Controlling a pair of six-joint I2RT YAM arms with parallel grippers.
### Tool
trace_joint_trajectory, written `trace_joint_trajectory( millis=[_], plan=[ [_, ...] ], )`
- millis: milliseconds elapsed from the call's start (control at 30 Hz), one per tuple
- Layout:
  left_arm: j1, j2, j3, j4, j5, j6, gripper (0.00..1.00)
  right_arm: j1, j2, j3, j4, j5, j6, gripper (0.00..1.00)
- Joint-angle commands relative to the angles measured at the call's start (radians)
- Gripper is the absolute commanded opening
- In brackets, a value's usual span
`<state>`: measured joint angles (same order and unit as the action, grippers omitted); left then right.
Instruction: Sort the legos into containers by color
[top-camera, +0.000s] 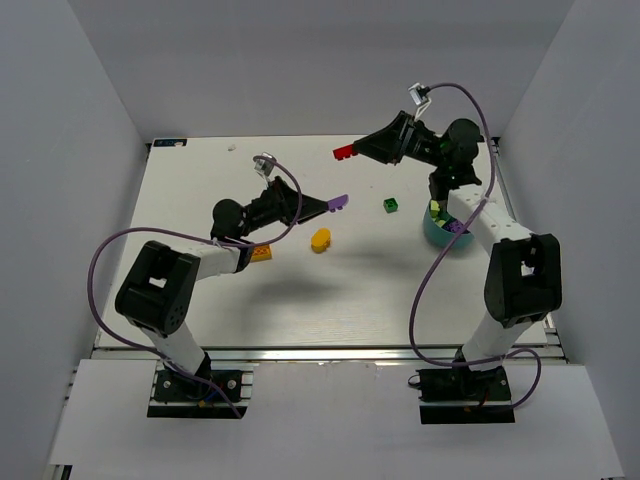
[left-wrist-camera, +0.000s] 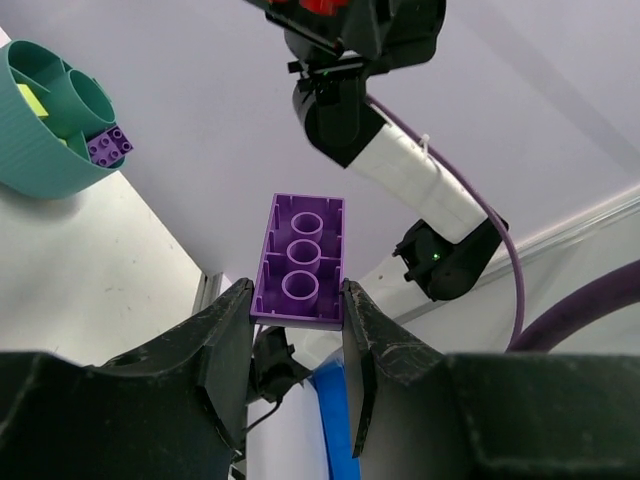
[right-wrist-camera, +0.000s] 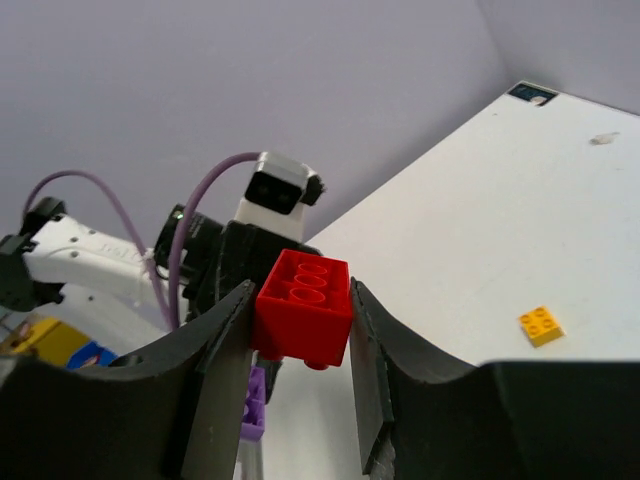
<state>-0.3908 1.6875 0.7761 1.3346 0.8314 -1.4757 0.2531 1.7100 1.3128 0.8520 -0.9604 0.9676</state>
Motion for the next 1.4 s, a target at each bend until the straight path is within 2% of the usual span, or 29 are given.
trace_joint_trajectory(
  millis=[0, 33, 67, 100, 133, 167, 200, 233, 267, 300, 367, 533, 667, 933, 1367],
  plan=[
    [-0.002, -0.008, 0.015, 0.161, 0.021, 0.027, 0.00, -0.028, -0.052, 0.097, -0.178, 0.015, -0.253, 0.00],
    [-0.002, -0.012, 0.018, 0.135, 0.020, 0.047, 0.00, -0.038, -0.065, 0.118, -0.283, 0.035, -0.353, 0.00],
    [-0.002, -0.023, 0.026, 0.047, 0.017, 0.075, 0.00, -0.060, -0.078, 0.164, -0.515, 0.055, -0.463, 0.00],
    [-0.002, -0.049, 0.032, -0.022, 0.008, 0.159, 0.00, -0.067, -0.105, 0.187, -0.635, 0.077, -0.706, 0.00],
    [-0.002, -0.064, 0.041, -0.097, 0.002, 0.216, 0.00, -0.075, -0.124, 0.204, -0.741, 0.144, -0.824, 0.00],
    [-0.002, -0.081, 0.072, -0.283, -0.006, 0.271, 0.00, -0.087, -0.141, 0.216, -0.833, 0.190, -0.934, 0.00],
    [-0.002, -0.112, 0.092, -0.386, -0.026, 0.398, 0.00, -0.094, -0.173, 0.215, -0.996, 0.280, -1.110, 0.00],
    [-0.002, -0.123, 0.116, -0.481, -0.040, 0.461, 0.00, -0.104, -0.187, 0.212, -1.057, 0.314, -1.163, 0.00],
    [-0.002, -0.133, 0.141, -0.664, -0.052, 0.515, 0.00, -0.139, -0.199, 0.206, -1.109, 0.342, -1.202, 0.00],
    [-0.002, -0.140, 0.191, -0.748, -0.067, 0.611, 0.00, -0.161, -0.211, 0.200, -1.213, 0.363, -1.237, 0.00],
    [-0.002, -0.144, 0.244, -0.922, -0.090, 0.679, 0.00, -0.227, -0.217, 0.209, -1.330, 0.408, -1.345, 0.00],
    [-0.002, -0.143, 0.353, -1.089, -0.126, 0.805, 0.00, -0.316, -0.187, 0.344, -1.784, 0.492, -1.608, 0.00],
    [-0.002, -0.123, 0.387, -1.150, -0.126, 0.839, 0.00, -0.325, -0.168, 0.352, -1.918, 0.583, -1.708, 0.00],
    [-0.003, -0.140, 0.377, -1.180, -0.140, 0.870, 0.00, -0.354, -0.112, 0.384, -1.956, 0.666, -1.724, 0.00],
    [-0.016, -0.164, 0.336, -1.193, -0.164, 0.891, 0.00, -0.360, -0.018, 0.483, -1.983, 0.712, -1.730, 0.00]
  ],
)
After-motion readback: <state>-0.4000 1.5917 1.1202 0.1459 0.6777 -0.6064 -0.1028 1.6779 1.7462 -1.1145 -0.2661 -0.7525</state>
